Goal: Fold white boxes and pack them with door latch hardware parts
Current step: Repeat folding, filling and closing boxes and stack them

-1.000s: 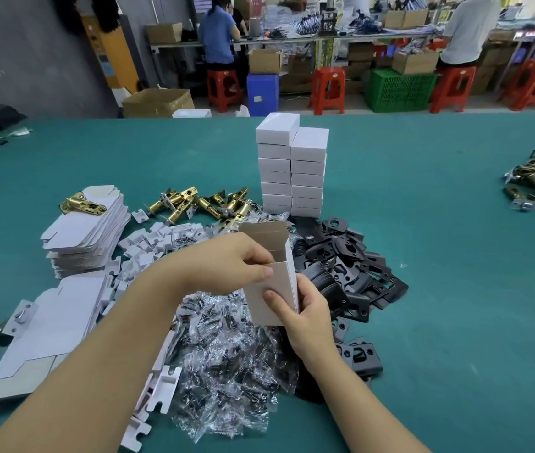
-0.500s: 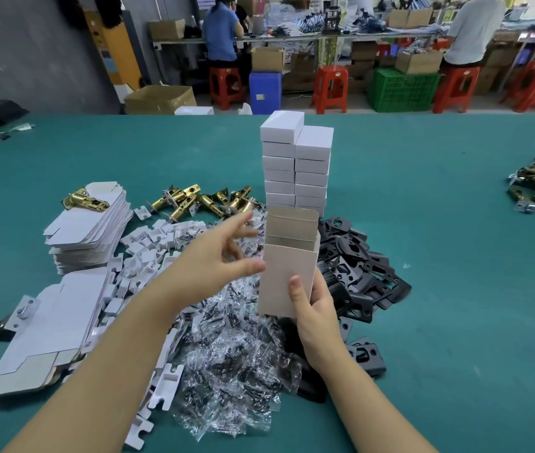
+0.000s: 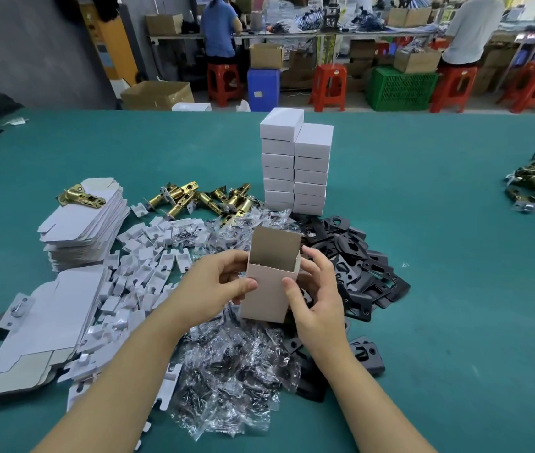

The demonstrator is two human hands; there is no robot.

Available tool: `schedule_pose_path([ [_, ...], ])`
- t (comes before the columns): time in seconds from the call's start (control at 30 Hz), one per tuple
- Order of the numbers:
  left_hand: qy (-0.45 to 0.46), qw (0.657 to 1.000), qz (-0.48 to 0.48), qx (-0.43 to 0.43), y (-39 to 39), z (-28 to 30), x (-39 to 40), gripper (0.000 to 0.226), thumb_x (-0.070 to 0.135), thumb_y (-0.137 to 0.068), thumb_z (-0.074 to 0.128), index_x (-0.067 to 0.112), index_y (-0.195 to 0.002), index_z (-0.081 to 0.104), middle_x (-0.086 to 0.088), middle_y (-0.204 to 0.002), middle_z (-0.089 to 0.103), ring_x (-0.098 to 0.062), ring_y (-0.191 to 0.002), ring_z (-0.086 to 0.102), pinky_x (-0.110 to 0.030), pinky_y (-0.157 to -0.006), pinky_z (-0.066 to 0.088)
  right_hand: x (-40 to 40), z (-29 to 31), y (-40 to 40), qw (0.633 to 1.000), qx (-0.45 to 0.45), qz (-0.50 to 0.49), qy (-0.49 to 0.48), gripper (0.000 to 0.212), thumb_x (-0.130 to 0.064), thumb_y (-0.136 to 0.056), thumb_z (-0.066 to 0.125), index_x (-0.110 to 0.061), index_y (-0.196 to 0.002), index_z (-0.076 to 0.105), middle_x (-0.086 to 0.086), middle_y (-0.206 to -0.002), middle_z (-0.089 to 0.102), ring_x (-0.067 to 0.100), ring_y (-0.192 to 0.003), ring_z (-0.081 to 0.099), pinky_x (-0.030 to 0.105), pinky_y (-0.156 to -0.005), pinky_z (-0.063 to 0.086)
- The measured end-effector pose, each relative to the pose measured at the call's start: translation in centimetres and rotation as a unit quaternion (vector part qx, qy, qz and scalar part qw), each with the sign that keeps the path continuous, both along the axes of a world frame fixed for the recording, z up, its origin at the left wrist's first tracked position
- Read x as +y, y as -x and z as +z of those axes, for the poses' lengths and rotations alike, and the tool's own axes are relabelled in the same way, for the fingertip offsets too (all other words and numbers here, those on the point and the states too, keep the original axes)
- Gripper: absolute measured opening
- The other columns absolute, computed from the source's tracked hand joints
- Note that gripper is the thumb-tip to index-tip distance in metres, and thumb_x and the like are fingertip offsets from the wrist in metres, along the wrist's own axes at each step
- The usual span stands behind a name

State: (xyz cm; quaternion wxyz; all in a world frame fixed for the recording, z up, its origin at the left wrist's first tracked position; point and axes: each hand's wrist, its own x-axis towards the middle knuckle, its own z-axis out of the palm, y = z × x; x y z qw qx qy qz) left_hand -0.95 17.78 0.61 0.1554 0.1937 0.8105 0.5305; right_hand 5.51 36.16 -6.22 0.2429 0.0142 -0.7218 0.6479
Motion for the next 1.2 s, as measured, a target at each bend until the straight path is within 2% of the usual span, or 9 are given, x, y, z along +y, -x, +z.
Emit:
schedule_pose_path([
  [0.13,0.022,0.999,-0.007,0.031,0.0,-0.3,-0.3,0.037,0.002,-0.094,0.069,0.023,-0.124,0.065,0.012,-0.109,0.076,-0.045,-0.094,0.066,-0.048,-0.086,0.060,0.3,-0.4,0.2,0.999,-0.009,-0.013,-0.035,0.042,-0.043,-0.097,0.062,-0.057,-0.134,0.050,-0.026,-0.127,0.064,0.006,-0.115,0.066,0.015,-0.086,0.054],
  [0.27,0.042,0.998,-0.012,0.043,0.1,-0.5,-0.2,0.038,0.007,-0.095,0.069,0.028,-0.126,0.065,0.010,-0.111,0.075,-0.047,-0.097,0.064,-0.057,-0.090,0.055,0.5,-0.2,0.2,0.997,-0.002,-0.019,-0.078,0.038,-0.045,-0.098,0.057,-0.059,-0.134,0.056,-0.027,-0.134,0.060,0.006,-0.128,0.058,0.026,-0.103,0.051],
  [0.37,0.003,1.000,-0.003,0.009,0.0,-0.4,-0.2,0.037,0.010,-0.100,0.061,0.039,-0.122,0.068,0.013,-0.098,0.076,-0.019,-0.076,0.070,-0.031,-0.071,0.059,0.5,-0.2,0.3,0.997,0.001,-0.024,-0.078,0.030,-0.044,-0.101,0.051,-0.052,-0.129,0.061,-0.025,-0.135,0.060,0.005,-0.133,0.054,0.030,-0.109,0.047],
  [0.43,-0.054,0.998,0.023,-0.038,0.2,-0.2,0.0,0.039,0.013,-0.103,0.054,0.044,-0.117,0.072,0.013,-0.066,0.063,-0.005,-0.053,0.050,-0.015,-0.053,0.041,0.4,-0.1,0.4,0.997,-0.001,-0.022,-0.069,0.030,-0.043,-0.103,0.047,-0.048,-0.129,0.062,-0.022,-0.134,0.063,0.005,-0.133,0.054,0.031,-0.110,0.047],
  [0.6,-0.081,0.990,0.088,-0.078,1.0,0.6,0.9,0.025,0.037,-0.103,0.056,0.036,-0.098,0.080,0.002,-0.053,0.040,-0.012,-0.048,0.032,-0.020,-0.048,0.028,0.5,-0.2,0.3,0.998,-0.002,-0.021,-0.057,0.031,-0.040,-0.102,0.049,-0.046,-0.128,0.064,-0.020,-0.133,0.065,0.004,-0.132,0.055,0.027,-0.111,0.045],
  [0.77,-0.098,0.990,0.062,-0.080,1.0,0.9,1.4,0.012,0.024,-0.098,0.067,0.023,-0.092,0.078,0.008,-0.057,0.054,-0.008,-0.049,0.035,-0.017,-0.046,0.030,0.4,-0.1,0.3,0.999,0.002,-0.013,-0.053,0.032,-0.034,-0.102,0.053,-0.052,-0.125,0.067,-0.014,-0.135,0.066,0.004,-0.134,0.054,0.028,-0.112,0.045],
  [0.93,-0.103,0.990,0.067,-0.072,1.0,1.2,2.2,0.027,0.007,-0.098,0.063,0.029,-0.102,0.078,0.003,-0.077,0.070,-0.004,-0.049,0.042,-0.016,-0.047,0.033,0.3,0.1,0.1,0.999,-0.008,0.000,-0.034,0.035,-0.029,-0.101,0.055,-0.053,-0.125,0.066,-0.018,-0.133,0.067,0.002,-0.134,0.054,0.031,-0.113,0.046],
  [1.03,-0.117,0.989,0.056,-0.075,1.0,1.1,2.1,0.028,0.007,-0.100,0.061,0.029,-0.107,0.078,0.003,-0.078,0.069,-0.005,-0.049,0.040,-0.016,-0.048,0.032,0.2,0.2,0.0,1.000,-0.015,0.002,-0.016,0.035,-0.030,-0.100,0.057,-0.056,-0.120,0.068,-0.028,-0.130,0.065,0.000,-0.131,0.057,0.029,-0.110,0.048],
  [1.2,-0.143,0.985,0.032,-0.090,1.1,0.5,1.9,0.029,0.009,-0.102,0.057,0.027,-0.108,0.079,0.006,-0.067,0.059,-0.008,-0.048,0.030,-0.018,-0.047,0.026,0.4,0.5,0.2,0.999,-0.033,0.001,0.025,0.030,-0.031,-0.096,0.062,-0.058,-0.109,0.069,-0.017,-0.116,0.074,0.008,-0.113,0.068,0.029,-0.095,0.057],
])
